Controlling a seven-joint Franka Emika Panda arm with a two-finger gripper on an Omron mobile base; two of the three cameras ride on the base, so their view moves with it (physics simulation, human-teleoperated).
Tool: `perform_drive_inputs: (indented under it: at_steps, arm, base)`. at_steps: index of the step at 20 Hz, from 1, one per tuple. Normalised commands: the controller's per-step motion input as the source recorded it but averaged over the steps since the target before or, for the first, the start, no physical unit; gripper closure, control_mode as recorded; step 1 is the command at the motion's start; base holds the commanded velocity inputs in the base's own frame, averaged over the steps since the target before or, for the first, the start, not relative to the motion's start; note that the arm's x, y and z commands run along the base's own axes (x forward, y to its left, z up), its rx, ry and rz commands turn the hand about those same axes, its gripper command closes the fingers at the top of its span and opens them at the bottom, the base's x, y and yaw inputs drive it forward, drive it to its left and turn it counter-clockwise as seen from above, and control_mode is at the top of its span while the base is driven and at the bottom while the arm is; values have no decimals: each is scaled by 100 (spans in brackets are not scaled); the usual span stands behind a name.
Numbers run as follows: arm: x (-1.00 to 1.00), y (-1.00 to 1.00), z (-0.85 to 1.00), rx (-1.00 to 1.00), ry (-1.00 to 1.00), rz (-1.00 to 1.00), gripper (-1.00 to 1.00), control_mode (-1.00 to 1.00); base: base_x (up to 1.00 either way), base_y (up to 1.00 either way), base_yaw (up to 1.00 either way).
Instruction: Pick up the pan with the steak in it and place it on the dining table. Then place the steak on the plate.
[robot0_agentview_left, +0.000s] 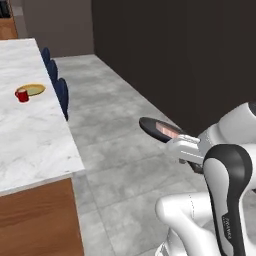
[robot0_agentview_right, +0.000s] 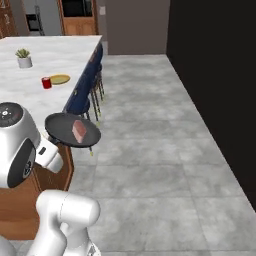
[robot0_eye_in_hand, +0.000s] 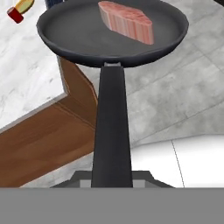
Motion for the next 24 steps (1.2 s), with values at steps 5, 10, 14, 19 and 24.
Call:
perform_drive_inputs:
  at_steps: [5,10,14,19,24]
  arm:
    - [0,0,0,0,0,0,100,100]
    - [0,0,0,0,0,0,100,100]
    - [0,0,0,0,0,0,100,100]
    - [0,0,0,0,0,0,100,100]
    - [0,0,0,0,0,0,100,100]
  base:
    - [-1,0,18]
    - [3,-46,1]
    - [13,-95,2]
    - [13,-96,2]
    - [4,-88,1]
